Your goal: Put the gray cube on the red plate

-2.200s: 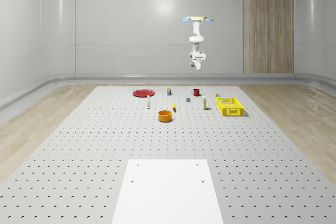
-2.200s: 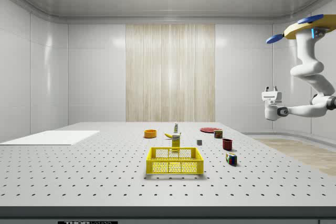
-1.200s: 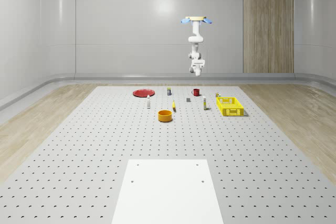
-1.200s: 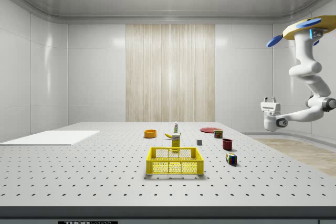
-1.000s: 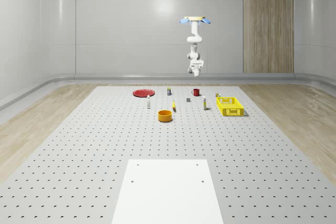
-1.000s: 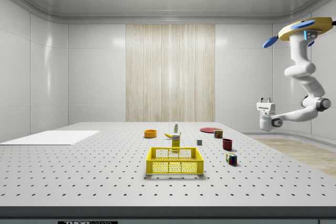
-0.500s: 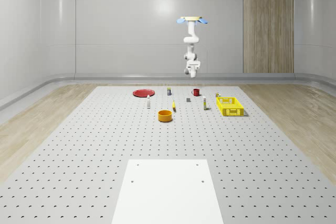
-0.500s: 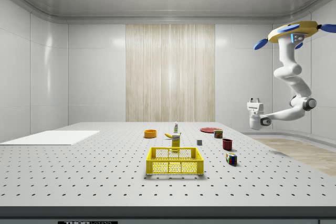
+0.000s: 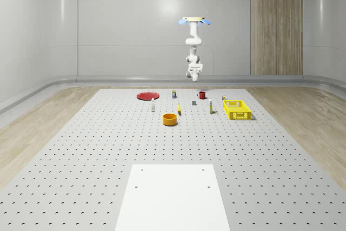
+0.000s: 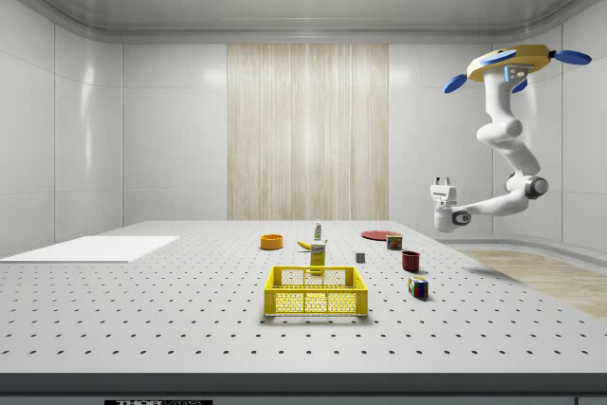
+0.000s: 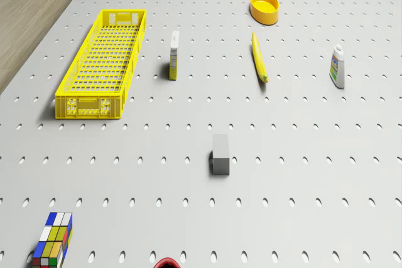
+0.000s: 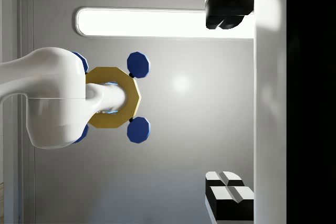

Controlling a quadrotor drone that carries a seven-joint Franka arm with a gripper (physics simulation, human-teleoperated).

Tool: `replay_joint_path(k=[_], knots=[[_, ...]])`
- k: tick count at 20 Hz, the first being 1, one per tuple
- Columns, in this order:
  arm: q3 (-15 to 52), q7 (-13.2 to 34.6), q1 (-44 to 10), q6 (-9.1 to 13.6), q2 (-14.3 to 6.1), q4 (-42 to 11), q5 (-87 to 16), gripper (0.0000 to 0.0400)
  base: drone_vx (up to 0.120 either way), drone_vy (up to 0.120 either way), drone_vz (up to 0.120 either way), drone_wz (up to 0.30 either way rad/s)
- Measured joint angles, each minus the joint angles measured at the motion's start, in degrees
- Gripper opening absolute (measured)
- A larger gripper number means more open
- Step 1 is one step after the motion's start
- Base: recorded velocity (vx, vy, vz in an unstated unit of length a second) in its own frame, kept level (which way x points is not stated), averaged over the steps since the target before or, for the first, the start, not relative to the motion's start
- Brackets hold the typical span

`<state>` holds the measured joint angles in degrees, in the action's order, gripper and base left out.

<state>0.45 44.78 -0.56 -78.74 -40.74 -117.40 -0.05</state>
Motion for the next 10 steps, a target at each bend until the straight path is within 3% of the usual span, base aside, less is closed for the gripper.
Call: replay_joint_path(k=[10], knots=[[0.8, 0.1, -0.3, -0.4, -0.3, -0.3, -1.1, 0.0400, 0.120, -0.120, 0.000, 0.000]])
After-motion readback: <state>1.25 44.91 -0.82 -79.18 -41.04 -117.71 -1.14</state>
